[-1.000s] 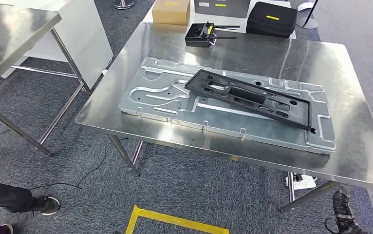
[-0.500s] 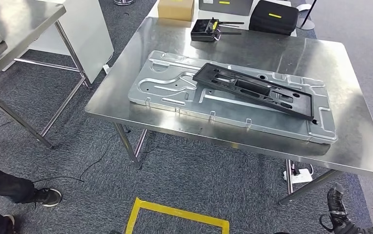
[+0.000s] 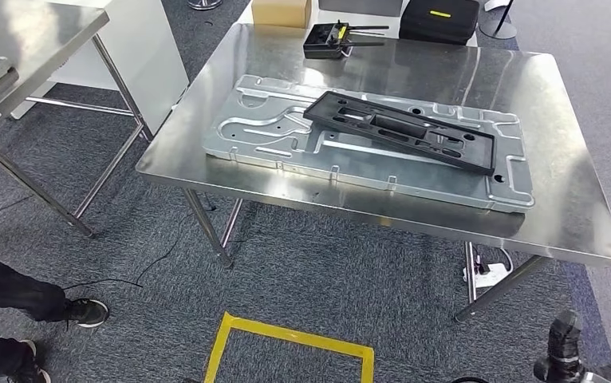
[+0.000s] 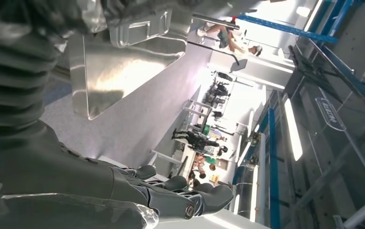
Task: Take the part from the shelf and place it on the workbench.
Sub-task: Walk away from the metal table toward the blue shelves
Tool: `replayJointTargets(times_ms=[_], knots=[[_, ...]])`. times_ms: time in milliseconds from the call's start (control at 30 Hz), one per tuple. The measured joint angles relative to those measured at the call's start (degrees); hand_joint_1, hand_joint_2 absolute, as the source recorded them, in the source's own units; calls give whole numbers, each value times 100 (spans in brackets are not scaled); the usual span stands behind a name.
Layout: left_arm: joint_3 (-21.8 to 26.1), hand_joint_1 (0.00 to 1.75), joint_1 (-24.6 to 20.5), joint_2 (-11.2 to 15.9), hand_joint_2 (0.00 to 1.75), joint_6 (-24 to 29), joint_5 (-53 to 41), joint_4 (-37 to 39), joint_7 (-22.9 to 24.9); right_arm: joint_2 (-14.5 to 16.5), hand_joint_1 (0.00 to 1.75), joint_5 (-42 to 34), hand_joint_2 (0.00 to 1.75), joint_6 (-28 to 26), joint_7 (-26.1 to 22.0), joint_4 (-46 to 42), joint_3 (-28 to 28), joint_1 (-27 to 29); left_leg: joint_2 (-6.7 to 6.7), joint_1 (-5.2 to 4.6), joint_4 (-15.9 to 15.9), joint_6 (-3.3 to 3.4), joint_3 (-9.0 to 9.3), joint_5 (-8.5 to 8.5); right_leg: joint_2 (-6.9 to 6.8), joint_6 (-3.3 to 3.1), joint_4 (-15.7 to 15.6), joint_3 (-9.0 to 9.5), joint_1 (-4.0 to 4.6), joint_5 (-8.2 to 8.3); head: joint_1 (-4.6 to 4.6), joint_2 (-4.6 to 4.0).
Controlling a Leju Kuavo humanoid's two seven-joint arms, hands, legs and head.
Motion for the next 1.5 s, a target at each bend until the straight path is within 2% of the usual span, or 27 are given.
replayJointTargets(times_ms=[67,167,200,267,333,367,400,433,533,567,633,700,767,833,867,900,933,1033,1100,1200,1233,1267,1333,1367,1400,1433,1500], knots=[[3,0,-7,7,0,-1,-2,-1,-2,0,0,11,0,0,0,4,-2,-17,-4,-27,-546,58,318,85,-2,56,31,-35,7,41,4,0],[7,0,-5,13,0,-2,-9,-1,-3,0,0,25,0,0,0,11,-7,-34,0,-34,-664,157,283,139,-6,162,28,-69,8,117,4,0],[8,0,-5,14,0,-3,-11,-1,-2,0,0,26,0,0,0,12,-11,-36,8,-20,-687,204,260,184,4,192,74,-100,6,69,5,0],[9,0,-7,15,0,-4,-15,-1,-1,0,0,26,0,0,-1,15,-24,-36,25,8,-722,285,187,287,26,237,479,-273,-8,-276,11,0],[9,0,-5,16,0,-8,-16,0,-2,0,0,29,0,0,1,28,-38,-35,34,-1,-697,317,70,363,34,276,1219,-536,-21,-739,14,0],[9,0,-1,16,0,-9,-15,1,-2,0,0,36,0,0,2,39,-44,-34,37,-5,-676,317,10,391,34,289,1486,-605,-24,-854,14,0],[10,0,2,16,0,-10,-14,1,-2,0,0,52,0,0,6,50,-51,-33,39,-7,-650,314,-46,414,34,295,1562,-577,-25,-860,13,0],[10,0,3,16,0,-10,-10,1,-4,0,0,79,0,0,16,58,-57,-33,38,-7,-621,307,-94,431,34,292,1397,-429,-25,-758,14,0],[13,0,-1,16,0,-10,9,1,-15,0,0,165,0,0,61,74,-61,-41,29,-19,-526,263,-190,461,36,228,258,282,-5,-394,13,0],[14,0,-3,16,0,-10,16,1,-17,0,0,178,0,0,89,83,-63,-43,28,-27,-504,236,-212,474,40,199,41,392,10,-354,12,0],[16,0,-6,16,0,-9,31,1,-17,-3,0,178,0,0,167,120,-82,-39,28,-35,-495,166,-237,512,47,143,-30,389,42,-322,11,0],[21,0,-5,19,0,-7,37,1,-17,-9,0,140,0,0,251,186,-121,-37,21,-28,-454,99,-273,483,40,68,-53,353,16,-249,11,0],[29,0,-3,22,0,-2,41,1,-16,-13,0,56,0,7,340,310,-197,-41,9,-18,-106,50,-425,177,22,-11,-84,284,-16,-161,0,0],[42,0,2,24,0,5,44,1,-15,-13,0,-69,0,45,403,505,-319,-40,5,-2,591,11,-680,-287,12,-43,-78,179,-11,-90,-12,0],[49,0,7,25,0,8,45,1,-14,-13,0,-140,0,70,415,606,-385,-38,6,3,885,-5,-762,-430,9,-39,-69,122,-8,-57,-13,0],[56,0,12,25,0,10,46,1,-14,-10,0,-214,0,96,415,700,-453,-39,6,7,1011,-15,-758,-466,9,-32,-56,68,-7,-27,-14,0],[62,0,15,25,0,15,46,1,-13,-4,0,-293,0,126,412,787,-530,-43,7,10,915,-16,-644,-394,10,-21,-38,20,-8,-1,-14,0],[94,0,1,25,0,36,46,0,-14,49,0,-512,0,238,383,1022,-836,-75,2,-2,-195,39,55,-6,6,34,34,-82,-4,52,-13,0],[121,0,-8,25,0,47,48,-1,-16,83,0,-605,0,312,354,1135,-1033,-98,-4,-32,-576,100,236,58,-2,96,65,-120,4,94,-11,0],[151,0,3,25,0,54,55,0,-17,171,0,-753,0,638,309,1436,-1390,-207,11,-36,-617,205,194,149,4,207,62,-140,1,148,-10,0],[157,0,0,24,0,55,54,0,-17,229,0,-807,0,805,278,1584,-1580,-256,21,-25,-640,253,170,200,13,235,134,-172,-4,62,-6,0],[160,0,-6,23,0,56,49,1,-16,288,0,-863,0,960,244,1725,-1784,-302,29,-12,-663,301,133,257,23,260,309,-239,-9,-110,-4,0],[163,0,-7,23,0,57,40,1,-14,393,0,-985,0,1181,193,1952,-2167,-370,33,-13,-665,360,28,349,38,296,957,-465,-24,-626,1,0],[165,0,0,23,0,57,38,1,-11,428,0,-1036,0,1248,177,2039,-2306,-394,34,-19,-656,366,-28,388,40,311,1299,-566,-26,-825,0,0],[167,0,9,23,0,57,37,1,-8,457,0,-1075,0,1296,163,2121,-2423,-409,38,-24,-643,361,-86,423,41,325,1522,-602,-29,-921,0,0],[169,0,16,23,0,57,37,1,-5,479,0,-1092,0,1317,152,2187,-2500,-419,41,-26,-626,350,-145,453,41,333,1533,-529,-33,-893,-1,0],[172,0,15,23,0,57,37,1,-4,518,0,-1108,0,1331,140,2286,-2624,-448,45,-24,-571,321,-246,495,39,329,934,-64,-47,-622,-1,0]])
